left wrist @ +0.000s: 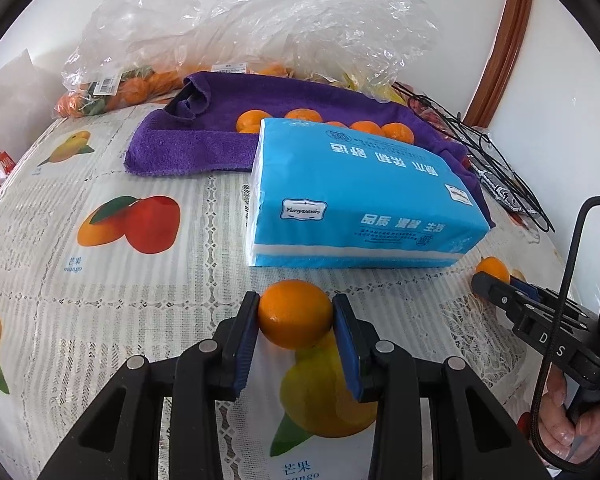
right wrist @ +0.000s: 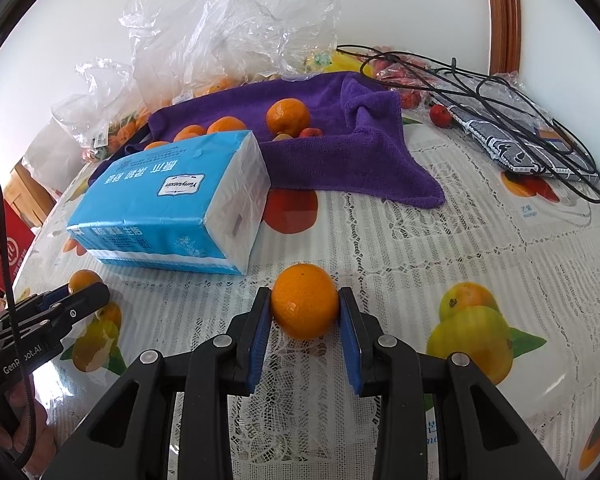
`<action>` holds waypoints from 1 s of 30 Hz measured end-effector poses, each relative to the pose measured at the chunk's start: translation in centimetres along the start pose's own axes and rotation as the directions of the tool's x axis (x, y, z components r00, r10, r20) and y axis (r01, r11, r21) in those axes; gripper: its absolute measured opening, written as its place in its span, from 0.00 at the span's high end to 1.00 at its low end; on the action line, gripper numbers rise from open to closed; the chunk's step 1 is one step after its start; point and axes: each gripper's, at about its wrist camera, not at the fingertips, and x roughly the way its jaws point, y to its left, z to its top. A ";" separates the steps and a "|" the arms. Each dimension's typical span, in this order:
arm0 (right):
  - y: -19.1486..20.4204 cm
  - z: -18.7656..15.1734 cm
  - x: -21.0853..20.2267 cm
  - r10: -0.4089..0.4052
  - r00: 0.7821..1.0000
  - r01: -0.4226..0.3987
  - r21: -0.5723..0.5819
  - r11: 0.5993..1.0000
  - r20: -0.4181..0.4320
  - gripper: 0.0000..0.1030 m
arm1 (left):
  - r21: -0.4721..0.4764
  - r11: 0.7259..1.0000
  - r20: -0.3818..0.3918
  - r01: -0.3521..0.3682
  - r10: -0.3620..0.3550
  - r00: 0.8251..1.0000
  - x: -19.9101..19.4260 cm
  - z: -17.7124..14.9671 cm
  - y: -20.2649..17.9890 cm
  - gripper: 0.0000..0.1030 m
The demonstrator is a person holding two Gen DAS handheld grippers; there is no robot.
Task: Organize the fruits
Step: 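Carry both oranges past the tissue pack over the purple towel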
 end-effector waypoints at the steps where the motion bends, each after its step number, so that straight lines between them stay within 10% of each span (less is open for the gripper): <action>1: 0.1 0.0 0.0 -0.007 1.000 0.007 -0.006 1.000 -0.001 0.68 | 0.000 1.000 0.000 0.003 -0.003 1.000 0.0 0.0 0.0 0.65; 30: 3.1 1.2 -3.7 -0.055 0.996 0.060 -0.073 0.996 0.065 0.68 | 0.033 0.995 -0.010 0.096 -0.096 0.995 -2.0 0.3 0.3 0.73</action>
